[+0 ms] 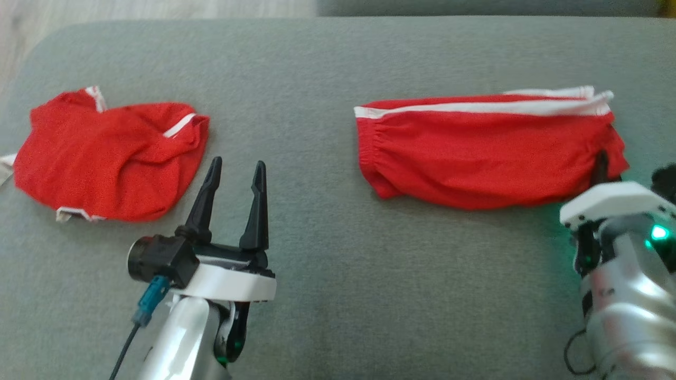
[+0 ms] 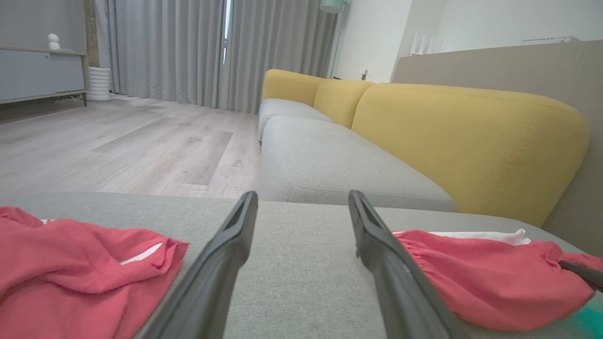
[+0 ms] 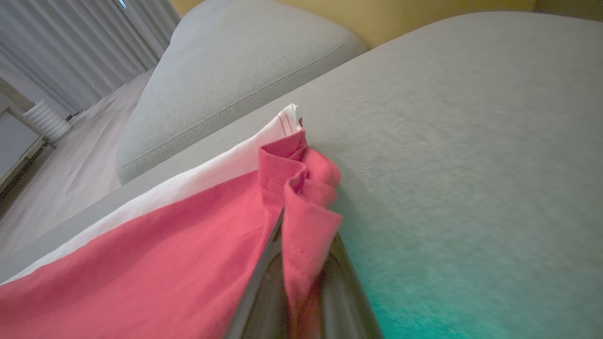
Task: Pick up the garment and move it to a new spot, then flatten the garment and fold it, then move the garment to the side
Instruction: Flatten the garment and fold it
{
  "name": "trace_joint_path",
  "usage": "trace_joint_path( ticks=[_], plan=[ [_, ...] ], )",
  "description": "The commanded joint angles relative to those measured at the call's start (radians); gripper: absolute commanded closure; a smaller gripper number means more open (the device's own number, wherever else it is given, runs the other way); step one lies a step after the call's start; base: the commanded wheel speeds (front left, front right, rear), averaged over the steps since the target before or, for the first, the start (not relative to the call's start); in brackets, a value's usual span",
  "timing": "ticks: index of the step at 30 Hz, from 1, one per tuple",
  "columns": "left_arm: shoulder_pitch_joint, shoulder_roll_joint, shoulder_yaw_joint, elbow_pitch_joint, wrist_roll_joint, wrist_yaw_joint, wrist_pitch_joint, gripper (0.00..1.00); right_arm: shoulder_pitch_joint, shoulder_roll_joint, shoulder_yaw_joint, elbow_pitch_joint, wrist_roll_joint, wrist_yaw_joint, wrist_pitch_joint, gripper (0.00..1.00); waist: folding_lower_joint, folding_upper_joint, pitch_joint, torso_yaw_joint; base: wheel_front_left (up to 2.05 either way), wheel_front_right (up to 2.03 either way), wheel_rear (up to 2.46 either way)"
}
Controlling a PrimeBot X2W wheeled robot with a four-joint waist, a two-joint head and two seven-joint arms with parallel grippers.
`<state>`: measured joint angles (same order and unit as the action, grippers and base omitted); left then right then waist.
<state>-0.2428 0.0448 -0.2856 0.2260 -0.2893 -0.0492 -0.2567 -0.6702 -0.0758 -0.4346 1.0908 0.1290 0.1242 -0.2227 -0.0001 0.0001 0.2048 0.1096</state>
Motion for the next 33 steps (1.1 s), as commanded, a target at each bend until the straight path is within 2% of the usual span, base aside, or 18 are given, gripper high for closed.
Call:
trace_joint_path(
  ticks=[1, 9, 14, 17, 26, 27, 33],
  plan=[
    [-0.013, 0.005, 0.043, -0.036, 0.009, -0.004, -0.005, 0.00, -0.002, 0.015, 0.017, -0.038, 0.013, 0.007, -0.017, 1.00, 0.0001, -0.0001, -0.018, -0.022, 0.00, 0.00, 0.00],
    [-0.005, 0.005, 0.048, -0.043, 0.021, -0.013, -0.005, 0.00, 0.033, 0.024, 0.003, -0.080, 0.039, 0.007, -0.026, 1.00, 0.0001, -0.0001, -0.018, -0.043, 0.00, 0.00, 0.00],
    [-0.009, 0.005, 0.037, -0.038, 0.024, -0.017, -0.005, 0.00, 0.013, 0.025, 0.041, -0.093, 0.046, 0.007, -0.032, 1.00, 0.0001, -0.0001, -0.016, -0.033, 0.00, 0.00, 0.00],
    [-0.014, 0.005, 0.036, -0.031, 0.025, -0.018, -0.005, 0.00, -0.008, 0.025, 0.120, -0.102, 0.094, 0.007, -0.035, 1.00, 0.0001, -0.0001, -0.019, -0.019, 0.00, 0.00, 0.00],
    [-0.002, 0.005, 0.029, -0.015, 0.020, -0.014, -0.005, 0.00, 0.007, 0.025, 0.482, -0.237, 0.332, 0.007, -0.038, 1.00, 0.0001, -0.0001, -0.043, 0.034, 0.00, 0.00, 0.00],
    [-0.002, 0.005, 0.029, -0.015, 0.020, -0.014, -0.005, 0.00, 0.007, 0.025, 0.482, -0.237, 0.332, 0.007, -0.038, 1.00, 0.0001, -0.0001, -0.043, 0.034, 0.00, 0.00, 0.00],
    [0.008, 0.005, 0.026, -0.005, 0.017, -0.012, -0.005, 0.00, 0.037, 0.026, 0.655, -0.291, 0.406, 0.007, -0.039, 1.00, 0.0001, -0.0001, -0.058, 0.077, 0.00, 0.00, 0.00]
  ],
)
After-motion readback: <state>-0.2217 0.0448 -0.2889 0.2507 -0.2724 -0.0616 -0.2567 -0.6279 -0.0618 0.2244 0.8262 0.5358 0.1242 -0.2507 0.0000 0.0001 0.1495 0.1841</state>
